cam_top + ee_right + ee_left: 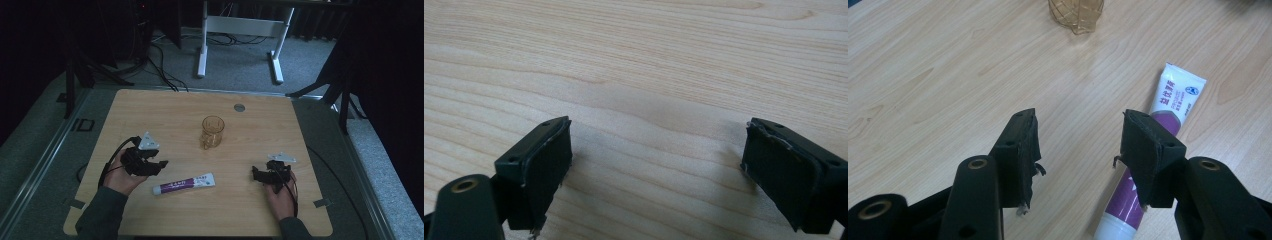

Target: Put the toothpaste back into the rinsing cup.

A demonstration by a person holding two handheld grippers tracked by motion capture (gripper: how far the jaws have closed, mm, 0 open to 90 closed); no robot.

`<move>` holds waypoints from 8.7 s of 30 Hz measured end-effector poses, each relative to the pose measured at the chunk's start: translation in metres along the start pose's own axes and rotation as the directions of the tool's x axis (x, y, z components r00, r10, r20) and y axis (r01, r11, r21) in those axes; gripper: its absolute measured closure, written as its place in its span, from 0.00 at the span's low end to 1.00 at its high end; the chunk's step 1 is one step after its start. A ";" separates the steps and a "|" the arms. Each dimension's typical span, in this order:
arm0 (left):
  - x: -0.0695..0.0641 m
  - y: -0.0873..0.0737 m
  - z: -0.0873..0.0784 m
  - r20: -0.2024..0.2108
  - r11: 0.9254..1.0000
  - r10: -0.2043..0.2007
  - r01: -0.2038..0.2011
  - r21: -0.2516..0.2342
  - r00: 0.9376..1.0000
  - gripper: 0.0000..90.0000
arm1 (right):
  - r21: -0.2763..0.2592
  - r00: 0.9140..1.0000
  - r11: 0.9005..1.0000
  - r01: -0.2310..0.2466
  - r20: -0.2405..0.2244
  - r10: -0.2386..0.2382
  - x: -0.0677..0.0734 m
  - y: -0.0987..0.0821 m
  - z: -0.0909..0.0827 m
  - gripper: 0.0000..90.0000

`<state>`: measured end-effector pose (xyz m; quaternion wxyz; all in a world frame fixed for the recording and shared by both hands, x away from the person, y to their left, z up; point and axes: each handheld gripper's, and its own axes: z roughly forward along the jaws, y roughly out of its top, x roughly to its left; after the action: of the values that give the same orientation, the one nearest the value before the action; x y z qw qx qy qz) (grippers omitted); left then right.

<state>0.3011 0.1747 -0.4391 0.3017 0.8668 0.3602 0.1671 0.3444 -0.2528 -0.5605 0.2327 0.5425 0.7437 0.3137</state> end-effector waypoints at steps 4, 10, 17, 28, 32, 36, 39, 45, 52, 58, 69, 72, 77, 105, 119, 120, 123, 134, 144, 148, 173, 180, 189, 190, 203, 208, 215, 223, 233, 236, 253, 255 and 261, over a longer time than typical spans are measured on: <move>-0.003 0.000 0.001 -0.003 1.000 0.022 -0.022 0.018 1.000 0.54 | 0.000 1.000 1.000 0.000 0.000 0.000 0.000 0.000 0.000 0.14; -0.007 0.002 0.003 0.002 0.999 0.042 -0.042 0.030 0.999 0.55 | 0.000 1.000 1.000 0.000 0.000 0.000 0.000 0.000 0.000 0.14; -0.010 0.004 0.006 0.013 0.997 0.061 -0.062 0.044 0.998 0.56 | 0.000 1.000 1.000 -0.001 0.000 0.001 0.000 0.000 0.000 0.14; -0.013 0.005 0.009 0.025 0.996 0.069 -0.071 0.053 0.997 0.56 | 0.000 1.000 1.000 0.000 0.000 0.000 0.000 0.000 0.000 0.14; -0.013 0.005 0.009 0.028 0.995 0.078 -0.079 0.058 0.997 0.55 | 0.000 1.000 1.000 0.000 0.000 0.000 0.000 0.000 0.000 0.14; -0.015 0.006 0.010 0.031 0.995 0.082 -0.083 0.060 0.996 0.55 | 0.000 1.000 1.000 -0.001 0.000 0.001 0.000 0.000 0.000 0.14; -0.016 0.006 0.011 0.034 0.993 0.091 -0.093 0.066 0.995 0.55 | 0.000 1.000 1.000 0.000 0.000 0.000 0.000 0.000 0.000 0.14; -0.018 0.008 0.013 0.037 0.992 0.102 -0.105 0.076 0.994 0.55 | 0.000 1.000 1.000 -0.001 0.000 0.001 0.000 0.000 0.000 0.14; -0.020 0.009 0.015 0.042 0.989 0.113 -0.117 0.087 0.993 0.55 | 0.000 1.000 1.000 -0.001 0.000 0.001 0.000 0.000 0.000 0.14; -0.021 0.010 0.016 0.044 0.989 0.115 -0.119 0.089 0.992 0.55 | 0.000 1.000 1.000 0.000 0.000 0.000 0.000 0.000 0.000 0.14; -0.026 0.012 0.022 0.063 0.984 0.132 -0.138 0.111 0.989 0.56 | 0.000 1.000 1.000 -0.001 0.000 0.001 0.000 0.000 0.000 0.14; -0.027 0.012 0.024 0.069 0.984 0.130 -0.137 0.114 0.989 0.56 | 0.000 1.000 1.000 -0.001 0.000 0.001 0.000 0.000 0.000 0.14; -0.028 0.012 0.025 0.076 0.981 0.136 -0.145 0.129 0.988 0.56 | 0.000 1.000 1.000 -0.001 0.000 0.001 0.000 0.000 0.000 0.14; -0.041 0.020 0.039 0.139 0.967 0.165 -0.188 0.174 0.977 0.56 | 0.001 1.000 1.000 -0.001 0.000 0.001 0.000 0.000 0.000 0.14; -0.051 0.026 0.050 0.149 0.950 0.201 -0.230 0.210 0.968 0.55 | 0.000 1.000 1.000 0.000 0.000 0.000 0.000 0.000 0.000 0.14; -0.051 0.026 0.051 0.151 0.949 0.203 -0.232 0.215 0.968 0.55 | 0.000 1.000 1.000 -0.001 0.000 0.001 0.000 0.000 0.000 0.14; -0.052 0.028 0.052 0.158 0.946 0.204 -0.236 0.223 0.966 0.55 | 0.000 1.000 1.000 0.000 0.000 0.000 0.000 0.000 0.000 0.14; -0.055 0.030 0.057 0.165 0.928 0.226 -0.264 0.263 0.960 0.55 | 0.000 1.000 1.000 0.000 0.000 0.000 0.000 0.000 0.000 0.14; -0.059 0.032 0.063 0.171 0.911 0.238 -0.281 0.302 0.956 0.56 | 0.001 1.000 1.000 -0.001 0.000 0.001 0.000 0.000 0.000 0.14; -0.060 0.033 0.066 0.177 0.904 0.242 -0.288 0.317 0.954 0.56 | 0.000 1.000 1.000 0.000 0.000 0.000 0.000 0.000 0.000 0.14; -0.073 0.035 0.081 0.186 0.856 0.298 -0.349 0.383 0.936 0.58 | 0.000 1.000 1.000 0.000 0.000 0.000 0.000 0.000 0.000 0.14; -0.077 0.034 0.089 0.173 0.826 0.322 -0.366 0.428 0.931 0.60 | 0.000 1.000 1.000 -0.001 0.000 0.001 0.000 0.000 0.000 0.14; -0.078 0.033 0.097 0.196 0.804 0.328 -0.382 0.455 0.924 0.64 | 0.000 1.000 1.000 0.000 0.000 0.000 0.000 0.000 0.000 0.14; -0.078 0.032 0.097 0.196 0.805 0.329 -0.382 0.454 0.924 0.65 | 0.000 1.000 1.000 0.000 0.000 0.000 0.000 0.000 0.000 0.14; -0.077 0.031 0.111 0.211 0.776 0.333 -0.394 0.493 0.919 0.66 | 0.000 1.000 1.000 0.000 0.000 0.000 0.000 0.000 0.000 0.14; -0.077 0.031 0.115 0.210 0.765 0.334 -0.394 0.509 0.919 0.66 | 0.000 1.000 1.000 0.000 0.000 0.000 0.000 0.000 0.000 0.14; -0.075 0.030 0.119 0.218 0.762 0.316 -0.383 0.521 0.924 0.65 | 0.000 1.000 1.000 -0.001 0.000 0.001 0.000 0.000 0.000 0.14; -0.067 0.031 0.122 0.249 0.775 0.252 -0.349 0.527 0.935 0.67 | 0.000 1.000 1.000 0.000 0.000 0.000 0.000 0.000 0.000 0.14; -0.067 0.032 0.122 0.249 0.772 0.226 -0.329 0.543 0.942 0.73 | 0.000 1.000 1.000 0.000 0.000 0.000 0.000 0.000 0.000 0.14; -0.068 0.033 0.122 0.246 0.767 0.228 -0.330 0.551 0.942 0.75 | 0.000 1.000 1.000 -0.001 0.000 0.001 0.000 0.000 0.000 0.14; -0.061 0.031 0.111 0.178 0.789 0.174 -0.245 0.564 0.969 0.80 | 0.000 1.000 1.000 0.000 -0.001 0.000 0.000 0.000 0.000 0.14; -0.058 0.030 0.108 0.165 0.801 0.154 -0.221 0.556 0.974 0.80 | 0.000 1.000 1.000 0.001 -0.002 -0.001 0.000 0.000 0.000 0.14; -0.049 0.030 0.099 0.141 0.823 0.101 -0.162 0.545 0.985 0.80 | 0.000 1.000 1.000 -0.001 -0.002 0.001 0.000 0.000 0.000 0.14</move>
<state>0.3333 0.0823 -0.4992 0.0439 0.9473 0.3159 0.0300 0.3447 -0.2524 -0.5605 0.2318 0.5423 0.7438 0.3146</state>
